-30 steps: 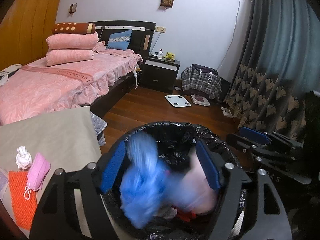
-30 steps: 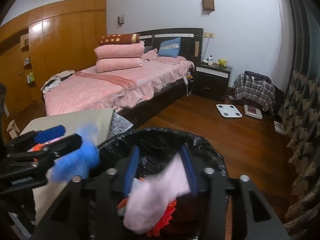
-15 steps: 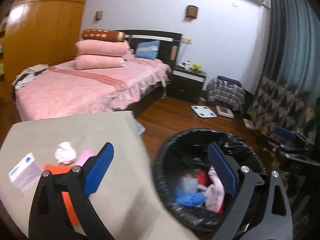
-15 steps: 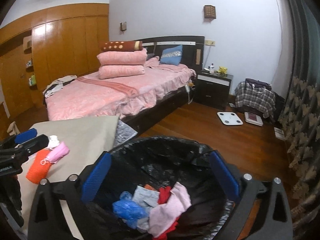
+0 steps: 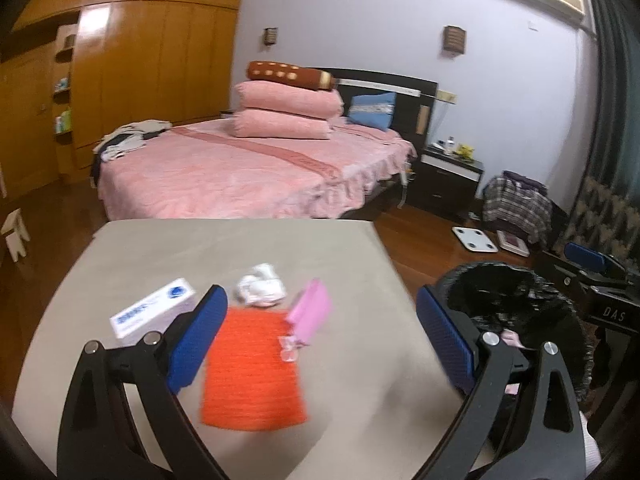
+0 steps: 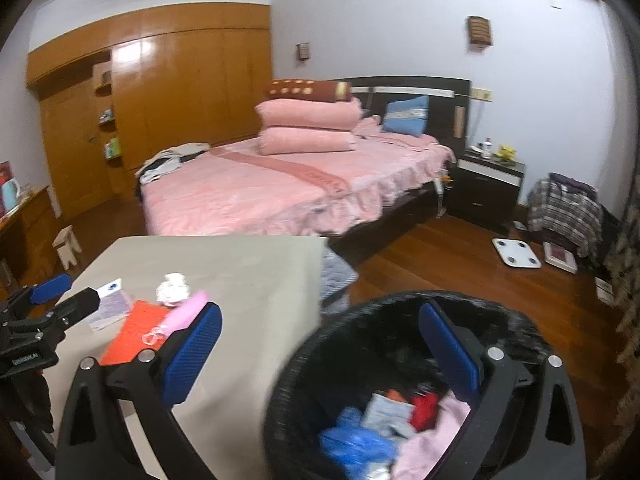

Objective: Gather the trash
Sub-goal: 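Move both tools back toward the white box and pink mask, then grasp the white printed box with the left gripper while the right gripper grasps the pink mask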

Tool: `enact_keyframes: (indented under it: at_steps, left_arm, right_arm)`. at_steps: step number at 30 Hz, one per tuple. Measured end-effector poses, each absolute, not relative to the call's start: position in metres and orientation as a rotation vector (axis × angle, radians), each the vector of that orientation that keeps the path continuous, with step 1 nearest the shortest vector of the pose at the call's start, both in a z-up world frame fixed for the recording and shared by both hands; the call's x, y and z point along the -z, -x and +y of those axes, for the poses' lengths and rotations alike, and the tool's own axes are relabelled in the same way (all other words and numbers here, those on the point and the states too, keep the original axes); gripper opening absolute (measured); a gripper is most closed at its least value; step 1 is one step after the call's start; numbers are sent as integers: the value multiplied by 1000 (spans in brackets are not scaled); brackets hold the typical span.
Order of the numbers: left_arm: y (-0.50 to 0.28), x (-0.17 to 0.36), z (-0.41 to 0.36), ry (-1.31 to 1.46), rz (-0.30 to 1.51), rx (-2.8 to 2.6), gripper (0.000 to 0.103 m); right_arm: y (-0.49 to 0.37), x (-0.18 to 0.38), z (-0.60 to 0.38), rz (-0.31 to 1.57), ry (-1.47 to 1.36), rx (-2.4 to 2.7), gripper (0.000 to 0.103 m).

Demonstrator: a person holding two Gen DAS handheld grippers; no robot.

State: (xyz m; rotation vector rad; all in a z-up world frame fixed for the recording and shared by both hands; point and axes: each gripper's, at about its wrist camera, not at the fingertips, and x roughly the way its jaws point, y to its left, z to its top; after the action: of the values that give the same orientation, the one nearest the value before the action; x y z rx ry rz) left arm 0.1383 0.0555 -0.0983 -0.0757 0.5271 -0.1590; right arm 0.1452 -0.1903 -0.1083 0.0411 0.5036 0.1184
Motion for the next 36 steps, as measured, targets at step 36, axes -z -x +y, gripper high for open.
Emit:
enact_keyframes:
  at_steps: [36]
  left_arm:
    - [-181, 190, 210, 160, 740, -50, 61]
  right_arm:
    - [-220, 188, -48, 637, 68, -223, 97]
